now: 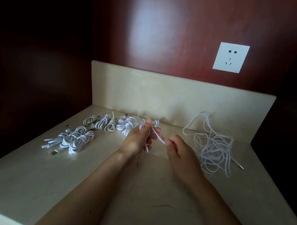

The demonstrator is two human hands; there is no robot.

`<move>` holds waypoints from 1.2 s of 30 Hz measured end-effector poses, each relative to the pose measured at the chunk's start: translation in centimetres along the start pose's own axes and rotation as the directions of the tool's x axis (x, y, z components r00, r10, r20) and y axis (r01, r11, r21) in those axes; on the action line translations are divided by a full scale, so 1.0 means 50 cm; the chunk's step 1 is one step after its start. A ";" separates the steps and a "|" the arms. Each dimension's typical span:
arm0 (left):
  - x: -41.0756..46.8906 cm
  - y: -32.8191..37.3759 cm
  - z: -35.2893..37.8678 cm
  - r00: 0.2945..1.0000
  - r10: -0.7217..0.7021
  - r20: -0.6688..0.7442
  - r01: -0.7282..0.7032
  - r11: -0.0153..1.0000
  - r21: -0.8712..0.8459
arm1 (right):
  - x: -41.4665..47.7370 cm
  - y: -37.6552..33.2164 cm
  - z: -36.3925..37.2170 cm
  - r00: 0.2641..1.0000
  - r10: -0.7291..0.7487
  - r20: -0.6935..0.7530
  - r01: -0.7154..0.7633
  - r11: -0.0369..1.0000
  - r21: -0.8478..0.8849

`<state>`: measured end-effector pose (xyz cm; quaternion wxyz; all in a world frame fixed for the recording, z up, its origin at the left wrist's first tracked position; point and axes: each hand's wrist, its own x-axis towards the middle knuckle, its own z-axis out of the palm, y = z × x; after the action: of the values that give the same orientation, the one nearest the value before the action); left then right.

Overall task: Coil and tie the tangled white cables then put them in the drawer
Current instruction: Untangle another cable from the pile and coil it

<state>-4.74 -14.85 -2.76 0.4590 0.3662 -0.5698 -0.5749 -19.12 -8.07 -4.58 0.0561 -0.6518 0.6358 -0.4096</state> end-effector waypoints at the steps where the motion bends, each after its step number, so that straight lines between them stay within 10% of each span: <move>1: 0.000 0.001 0.003 1.000 -0.016 0.011 0.017 0.998 -0.069 | -0.002 0.000 0.002 1.000 -0.010 0.018 0.010 1.000 0.005; 9: 0.008 0.016 0.019 0.986 -0.165 0.014 0.133 0.741 -0.658 | 0.002 0.005 0.012 0.994 -0.060 0.091 0.059 0.998 0.013; 17: 0.016 0.022 -0.031 0.908 0.106 -0.404 -0.188 0.968 -0.169 | 0.015 0.035 -0.015 0.994 -0.100 0.050 0.108 0.975 -0.193; 22: 0.009 0.006 -0.024 0.962 0.234 -0.140 -0.109 0.802 0.588 | 0.016 0.044 -0.030 0.980 -0.179 0.086 0.191 0.968 -0.162; 32: -0.031 0.024 0.019 0.923 -0.285 0.256 0.209 0.934 0.289 | 0.022 0.023 -0.026 0.976 -0.217 -0.006 0.216 0.965 0.151; 36: -0.045 0.025 0.033 0.927 -0.202 0.316 0.157 0.974 0.161 | 0.017 0.016 -0.025 0.980 -0.200 -0.007 0.197 0.956 0.218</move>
<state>-5.46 -12.11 -1.59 0.2770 0.3448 -0.6396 -0.6287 -20.63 -8.42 -3.84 0.0909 -0.7053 0.5180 -0.4753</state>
